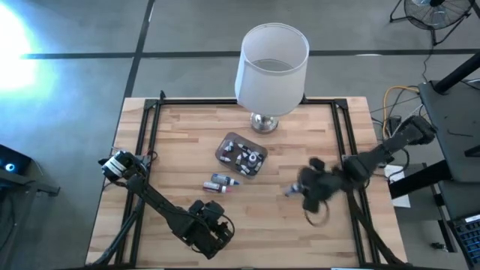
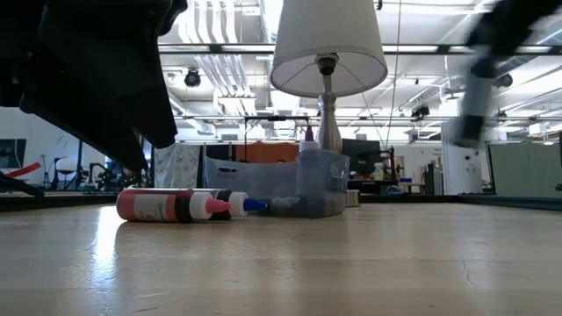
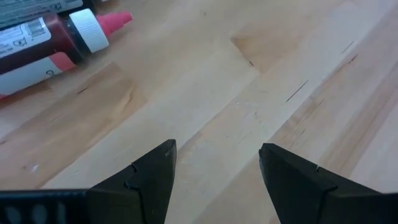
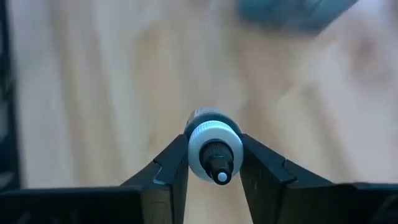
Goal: Pick & Place food coloring
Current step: Put the large black food coloring into the black bin
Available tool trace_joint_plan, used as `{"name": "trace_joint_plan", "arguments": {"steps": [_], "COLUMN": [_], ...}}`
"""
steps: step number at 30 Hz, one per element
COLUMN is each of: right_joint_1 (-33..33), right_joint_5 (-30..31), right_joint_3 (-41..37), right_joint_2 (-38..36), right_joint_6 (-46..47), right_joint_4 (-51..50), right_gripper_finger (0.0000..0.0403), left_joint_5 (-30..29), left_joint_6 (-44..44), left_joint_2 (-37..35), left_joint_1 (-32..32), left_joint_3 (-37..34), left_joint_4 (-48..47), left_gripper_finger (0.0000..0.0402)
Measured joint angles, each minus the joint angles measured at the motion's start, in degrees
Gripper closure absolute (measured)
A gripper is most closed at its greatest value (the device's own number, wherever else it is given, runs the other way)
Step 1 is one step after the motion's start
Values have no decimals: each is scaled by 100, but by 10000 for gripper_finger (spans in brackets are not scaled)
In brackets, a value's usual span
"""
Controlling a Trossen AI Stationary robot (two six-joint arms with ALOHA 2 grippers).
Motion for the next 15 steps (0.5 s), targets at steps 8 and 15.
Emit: {"name": "trace_joint_plan", "arguments": {"steps": [8, 15], "right_joint_1": [-1765, -2605], "right_joint_5": [-188, -632], "right_joint_3": [1291, 2966], "right_joint_2": [857, 2500], "right_joint_6": [-2418, -3387], "right_joint_4": [894, 568], "right_gripper_finger": [298, 298], "left_joint_5": [0, -18], "left_joint_6": [-135, -538], "left_joint_2": [0, 0], "left_joint_1": [-11, -155], "left_joint_3": [-2, -2], "left_joint_4": [14, 13], "left_gripper_finger": [191, 191]}}
